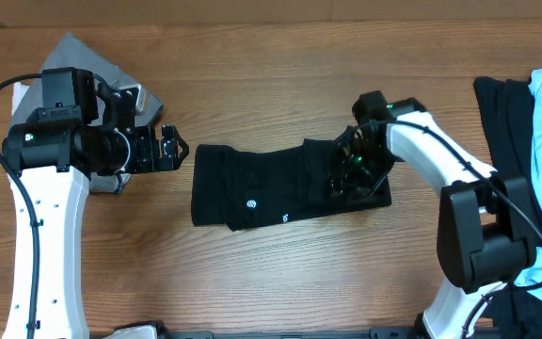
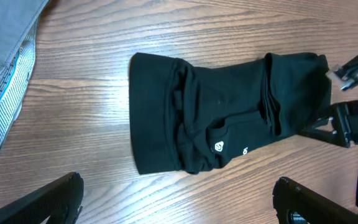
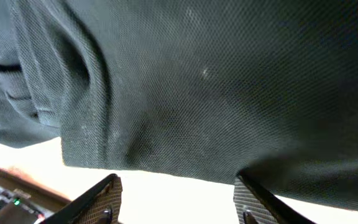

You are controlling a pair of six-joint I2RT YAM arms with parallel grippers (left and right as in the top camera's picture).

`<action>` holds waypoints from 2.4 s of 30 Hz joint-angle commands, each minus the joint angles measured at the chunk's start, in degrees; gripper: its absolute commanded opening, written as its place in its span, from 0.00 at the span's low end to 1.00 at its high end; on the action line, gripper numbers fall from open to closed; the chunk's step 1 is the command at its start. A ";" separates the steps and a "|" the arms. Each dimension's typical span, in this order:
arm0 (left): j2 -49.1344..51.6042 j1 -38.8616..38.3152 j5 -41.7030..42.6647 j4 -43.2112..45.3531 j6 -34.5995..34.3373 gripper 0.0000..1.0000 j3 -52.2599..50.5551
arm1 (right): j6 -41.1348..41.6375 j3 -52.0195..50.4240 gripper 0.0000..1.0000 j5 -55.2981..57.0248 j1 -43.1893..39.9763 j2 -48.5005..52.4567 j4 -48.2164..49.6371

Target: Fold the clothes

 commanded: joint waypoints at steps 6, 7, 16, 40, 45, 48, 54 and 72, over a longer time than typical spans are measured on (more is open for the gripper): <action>-0.61 -0.28 1.07 0.76 1.01 1.00 1.44 | 0.74 -0.87 0.71 -8.00 -0.42 -0.07 0.04; -0.61 -0.28 1.07 0.70 1.01 1.00 1.44 | 0.74 -0.87 0.72 -8.02 -0.39 -0.07 -0.70; -0.61 -0.28 1.05 0.90 1.03 1.00 1.44 | 4.33 -3.67 0.76 -11.13 -0.20 -0.07 0.44; -0.61 -0.28 1.05 1.33 1.05 1.00 1.44 | 4.44 -5.97 0.06 -0.13 -3.63 -6.25 0.28; -0.61 -0.28 1.05 1.36 1.05 1.00 1.44 | -3.04 -6.05 0.45 -1.42 -2.60 -6.23 7.26; -0.61 -0.28 1.05 1.36 1.05 1.00 1.44 | -8.39 -6.56 0.54 -0.87 -0.74 -6.23 11.30; -0.59 -0.28 0.98 1.05 1.09 1.00 1.44 | -11.87 -7.23 0.62 -0.50 4.87 -6.23 12.52; -0.61 -0.31 1.07 1.29 1.07 1.00 1.44 | 0.31 -7.21 0.22 21.27 11.39 -6.10 15.17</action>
